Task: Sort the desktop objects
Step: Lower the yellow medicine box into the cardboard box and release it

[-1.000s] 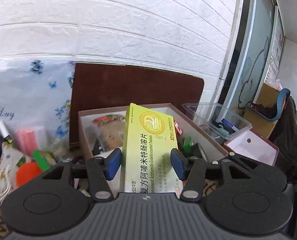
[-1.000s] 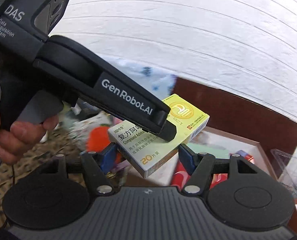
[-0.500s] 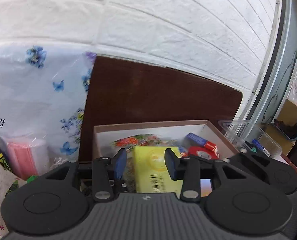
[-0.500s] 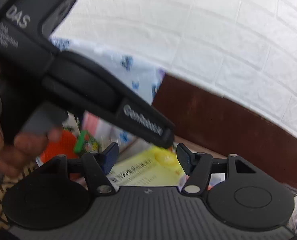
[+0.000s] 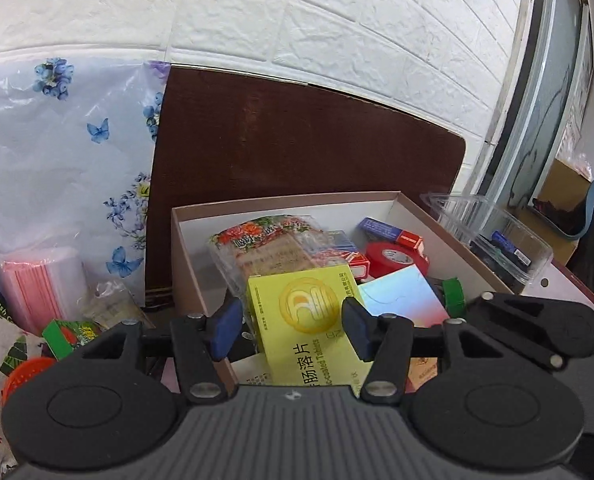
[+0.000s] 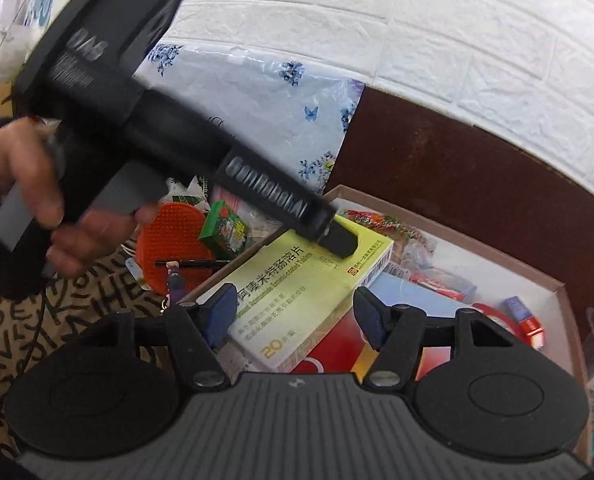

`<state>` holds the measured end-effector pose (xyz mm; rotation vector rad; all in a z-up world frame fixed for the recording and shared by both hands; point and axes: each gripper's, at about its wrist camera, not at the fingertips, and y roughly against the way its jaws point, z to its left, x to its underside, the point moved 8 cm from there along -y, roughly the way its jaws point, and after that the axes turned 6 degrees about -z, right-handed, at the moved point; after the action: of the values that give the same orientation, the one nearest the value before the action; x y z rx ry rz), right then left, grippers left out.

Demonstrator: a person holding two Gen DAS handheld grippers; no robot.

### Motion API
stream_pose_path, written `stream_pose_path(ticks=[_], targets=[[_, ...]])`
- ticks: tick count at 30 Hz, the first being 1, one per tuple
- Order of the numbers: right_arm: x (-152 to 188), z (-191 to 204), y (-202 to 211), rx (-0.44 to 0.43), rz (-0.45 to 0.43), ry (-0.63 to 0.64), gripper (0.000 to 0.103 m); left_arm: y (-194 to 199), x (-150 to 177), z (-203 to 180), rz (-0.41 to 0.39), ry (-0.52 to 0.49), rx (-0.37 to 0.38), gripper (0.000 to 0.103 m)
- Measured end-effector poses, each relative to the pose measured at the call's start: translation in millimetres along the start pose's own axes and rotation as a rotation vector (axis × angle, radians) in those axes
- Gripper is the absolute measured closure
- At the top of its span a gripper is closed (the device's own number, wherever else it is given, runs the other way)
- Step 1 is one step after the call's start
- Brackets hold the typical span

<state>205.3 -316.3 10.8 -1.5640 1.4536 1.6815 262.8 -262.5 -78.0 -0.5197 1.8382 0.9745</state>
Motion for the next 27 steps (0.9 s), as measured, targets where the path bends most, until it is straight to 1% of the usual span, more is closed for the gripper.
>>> stream_pose_path(ticks=[2, 4, 6, 9, 12, 14, 16, 17, 18, 21, 23, 25, 27], targets=[[-3, -9, -5, -0.013, -0.006, -0.036, 0.041, -3, -4, 5, -0.003, 0.014, -0.016, 0.047], [-9, -15, -16, -0.003, -0.012, -0.045, 0.043, -7, -11, 10, -0.013, 0.005, -0.038, 0.054], [-16, -20, -28, -0.005, -0.015, -0.038, 0.044, -14, -17, 14, -0.019, -0.012, -0.063, 0.058], [-20, -27, -46, -0.014, -0.019, -0.052, 0.045, -26, -24, 21, -0.027, -0.014, -0.094, 0.059], [-26, -40, -58, 0.024, -0.037, -0.083, 0.045, -35, -25, 26, -0.031, -0.024, -0.117, 0.059], [-31, -47, -49, 0.047, -0.057, -0.102, 0.043, -34, -25, 30, -0.032, -0.008, -0.109, 0.060], [-33, -46, -28, 0.014, -0.087, -0.099, 0.039, -32, -24, 35, -0.030, 0.010, -0.102, 0.060], [-32, -43, -15, -0.002, -0.099, -0.077, 0.039, -31, -23, 36, -0.035, 0.013, -0.101, 0.060], [-28, -39, -4, -0.013, -0.092, -0.052, 0.039, -29, -23, 37, -0.040, 0.014, -0.101, 0.060], [-10, -23, 19, -0.025, -0.028, 0.007, 0.039, -28, -22, 37, -0.049, 0.023, -0.117, 0.061], [-2, -12, 19, -0.027, 0.003, 0.045, 0.040, -29, -22, 34, -0.051, 0.025, -0.130, 0.061], [2, -2, 10, -0.027, 0.030, 0.079, 0.040, -28, -23, 31, -0.042, 0.033, -0.126, 0.059], [5, 4, 1, -0.006, 0.050, 0.093, 0.046, -22, -24, 30, -0.030, 0.041, -0.119, 0.059]])
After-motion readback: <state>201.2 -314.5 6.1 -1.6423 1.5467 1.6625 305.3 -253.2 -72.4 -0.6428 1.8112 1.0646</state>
